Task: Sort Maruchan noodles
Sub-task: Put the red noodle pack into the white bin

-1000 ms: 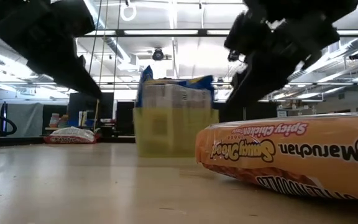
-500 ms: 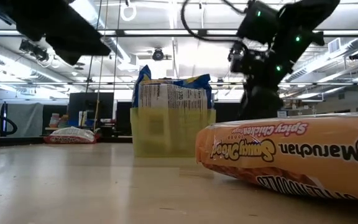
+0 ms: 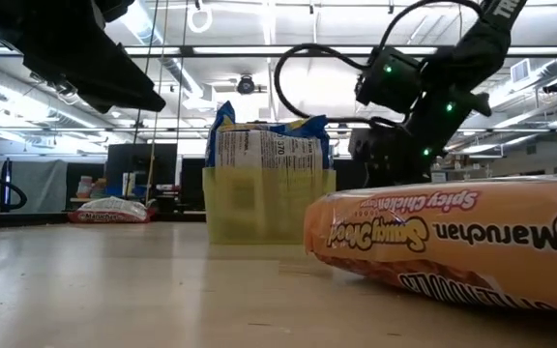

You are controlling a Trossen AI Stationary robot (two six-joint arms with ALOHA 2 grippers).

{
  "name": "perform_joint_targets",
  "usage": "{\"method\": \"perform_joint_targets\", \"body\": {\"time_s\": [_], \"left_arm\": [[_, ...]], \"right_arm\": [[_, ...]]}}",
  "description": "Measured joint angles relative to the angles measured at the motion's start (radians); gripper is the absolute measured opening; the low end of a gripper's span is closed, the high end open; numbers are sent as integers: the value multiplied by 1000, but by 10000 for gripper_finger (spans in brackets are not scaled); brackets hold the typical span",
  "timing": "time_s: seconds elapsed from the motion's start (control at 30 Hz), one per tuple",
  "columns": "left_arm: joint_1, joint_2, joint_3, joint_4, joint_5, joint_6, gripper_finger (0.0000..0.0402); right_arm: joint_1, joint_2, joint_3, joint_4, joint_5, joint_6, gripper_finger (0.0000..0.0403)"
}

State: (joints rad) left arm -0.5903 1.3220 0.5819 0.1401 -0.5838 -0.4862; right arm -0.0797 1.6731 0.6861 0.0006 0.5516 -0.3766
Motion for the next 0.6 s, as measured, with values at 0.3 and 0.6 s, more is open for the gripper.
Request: {"method": "perform_joint_targets", "body": {"time_s": [0.3,0.6], "left_arm": [[4,0,0,-22,4,0,141],[2,-76,59,-13,73,19,141]], "right_arm": [[11,51,0,38,134,30,158],[24,-133,165,-458,-22,349,21]]}}
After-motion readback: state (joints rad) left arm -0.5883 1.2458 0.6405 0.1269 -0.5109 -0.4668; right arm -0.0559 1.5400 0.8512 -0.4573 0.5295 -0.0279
